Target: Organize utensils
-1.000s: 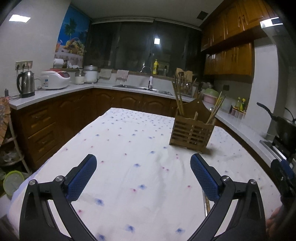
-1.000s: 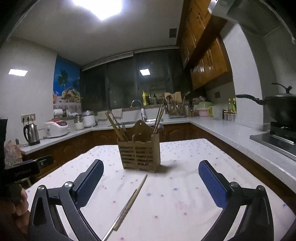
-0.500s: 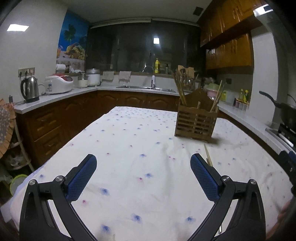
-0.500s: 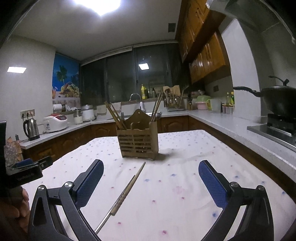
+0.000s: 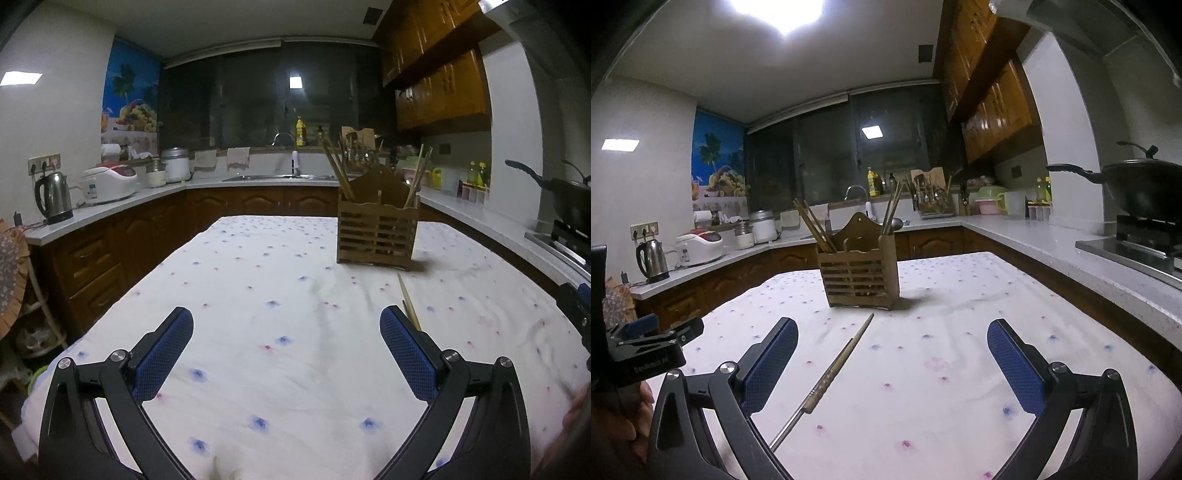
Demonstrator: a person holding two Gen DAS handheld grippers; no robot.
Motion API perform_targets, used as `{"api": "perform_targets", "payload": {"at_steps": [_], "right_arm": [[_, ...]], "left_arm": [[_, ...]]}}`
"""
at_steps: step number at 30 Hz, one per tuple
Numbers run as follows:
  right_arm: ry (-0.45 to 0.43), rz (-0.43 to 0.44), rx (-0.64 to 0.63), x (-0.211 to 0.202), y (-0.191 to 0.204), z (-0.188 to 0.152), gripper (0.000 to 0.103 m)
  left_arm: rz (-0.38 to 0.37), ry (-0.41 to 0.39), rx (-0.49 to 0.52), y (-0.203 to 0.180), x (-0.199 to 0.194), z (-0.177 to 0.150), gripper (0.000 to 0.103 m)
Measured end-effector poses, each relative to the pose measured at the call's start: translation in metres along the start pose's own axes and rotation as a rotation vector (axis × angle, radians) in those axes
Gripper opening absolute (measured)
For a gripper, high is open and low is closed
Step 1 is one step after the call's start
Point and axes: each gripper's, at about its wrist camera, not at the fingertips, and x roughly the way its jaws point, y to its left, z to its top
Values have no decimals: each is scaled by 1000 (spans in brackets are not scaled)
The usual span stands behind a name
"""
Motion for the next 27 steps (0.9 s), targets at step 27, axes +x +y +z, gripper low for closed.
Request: {"api": "perform_targets", "payload": {"at_steps": [27], "right_arm": [[3, 6, -9, 1, 4, -6, 103]], "left_arm": [[-4, -2, 6, -4, 1, -5, 103]]}}
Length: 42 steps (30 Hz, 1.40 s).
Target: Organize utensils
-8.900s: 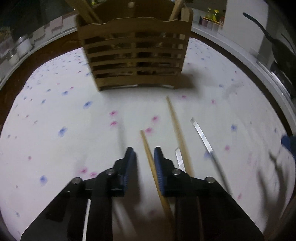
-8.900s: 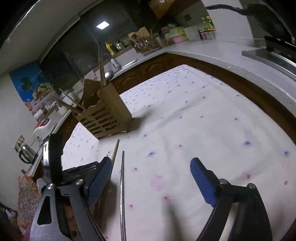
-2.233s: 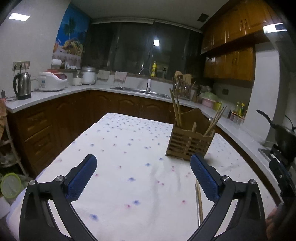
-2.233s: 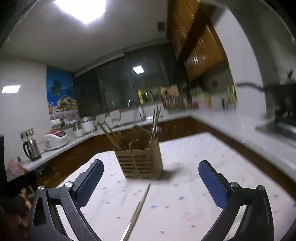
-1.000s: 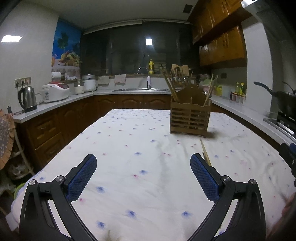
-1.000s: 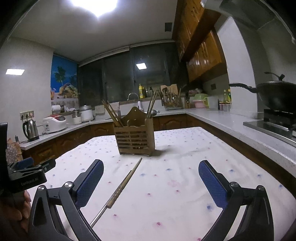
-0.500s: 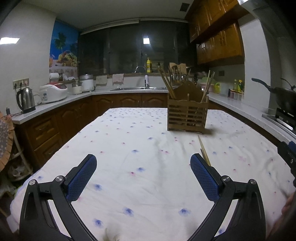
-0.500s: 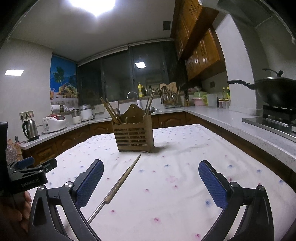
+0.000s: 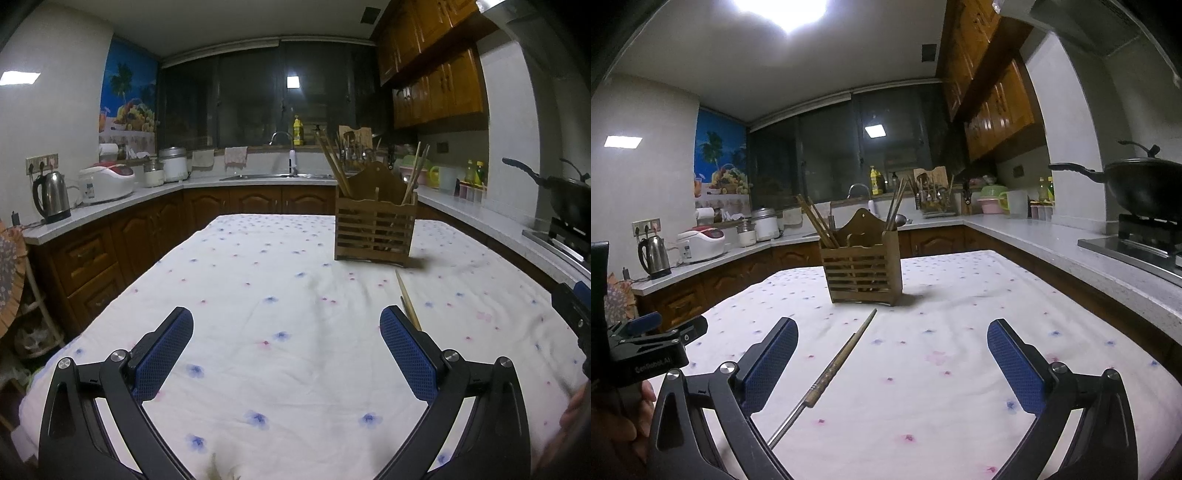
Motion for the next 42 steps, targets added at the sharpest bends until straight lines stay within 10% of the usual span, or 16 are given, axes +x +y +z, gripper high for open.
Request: {"api": "perform_targets", "payload": {"at_steps": [42], "right_arm": [[-10, 15, -6, 2, 10, 3, 103]], "left_arm": [[3, -6, 20, -4, -7, 4, 103]]}}
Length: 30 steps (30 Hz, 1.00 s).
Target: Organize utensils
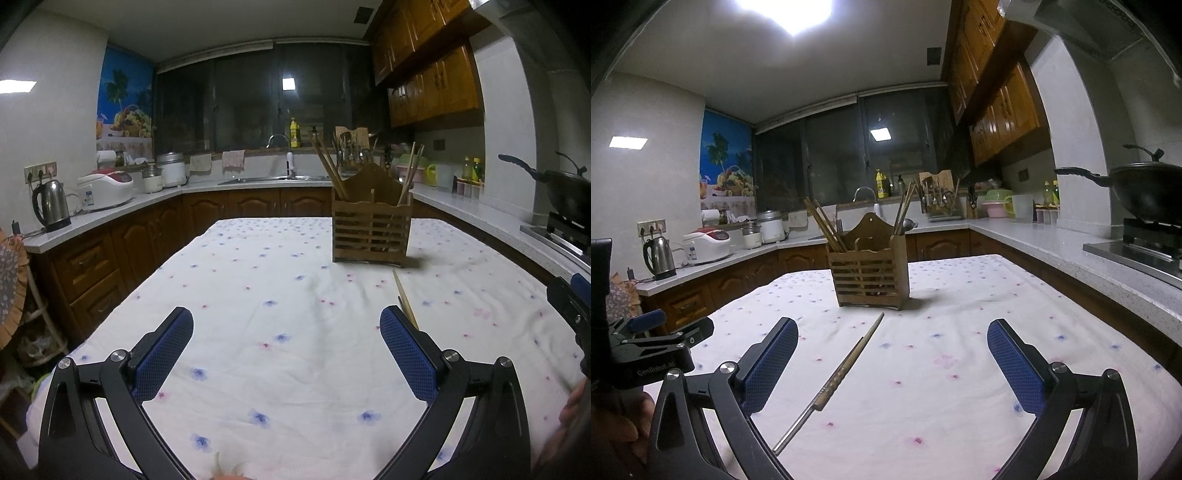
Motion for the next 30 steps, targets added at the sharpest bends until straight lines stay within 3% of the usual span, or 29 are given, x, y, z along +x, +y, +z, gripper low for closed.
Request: {"api": "perform_targets", "payload": {"at_steps": [30], "right_arm": [[0, 23, -1, 0, 3, 5, 103]], "left_arm": [[-16, 4, 4, -2, 3, 3, 103]]}}
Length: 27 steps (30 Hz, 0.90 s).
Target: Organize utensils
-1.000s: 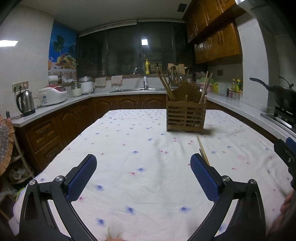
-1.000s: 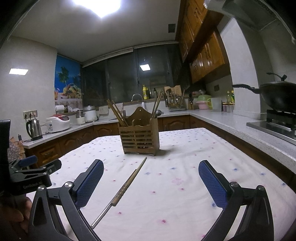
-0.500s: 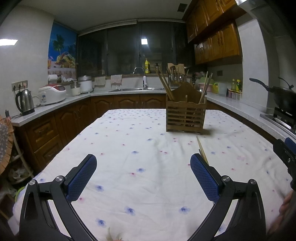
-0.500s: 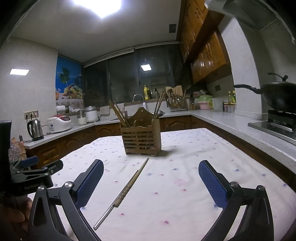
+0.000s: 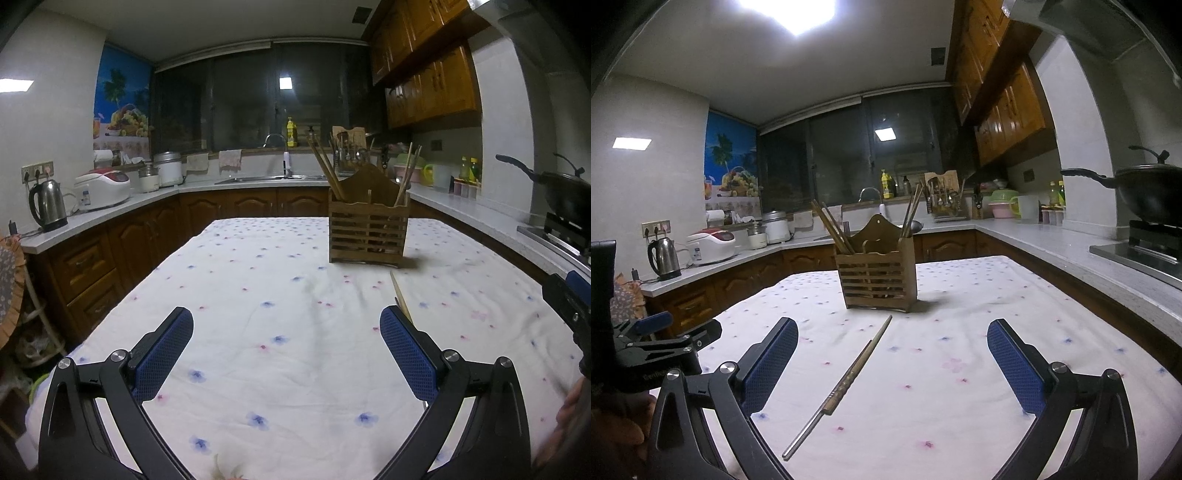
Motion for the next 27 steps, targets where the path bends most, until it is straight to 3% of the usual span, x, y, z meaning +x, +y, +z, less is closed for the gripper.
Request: {"api": "perform_targets", "payload": {"at_steps": [27], "right_arm": [[0, 1, 2, 0, 0, 0, 103]], "left_arm": [[-8, 8, -7, -1, 2, -2, 103]]}}
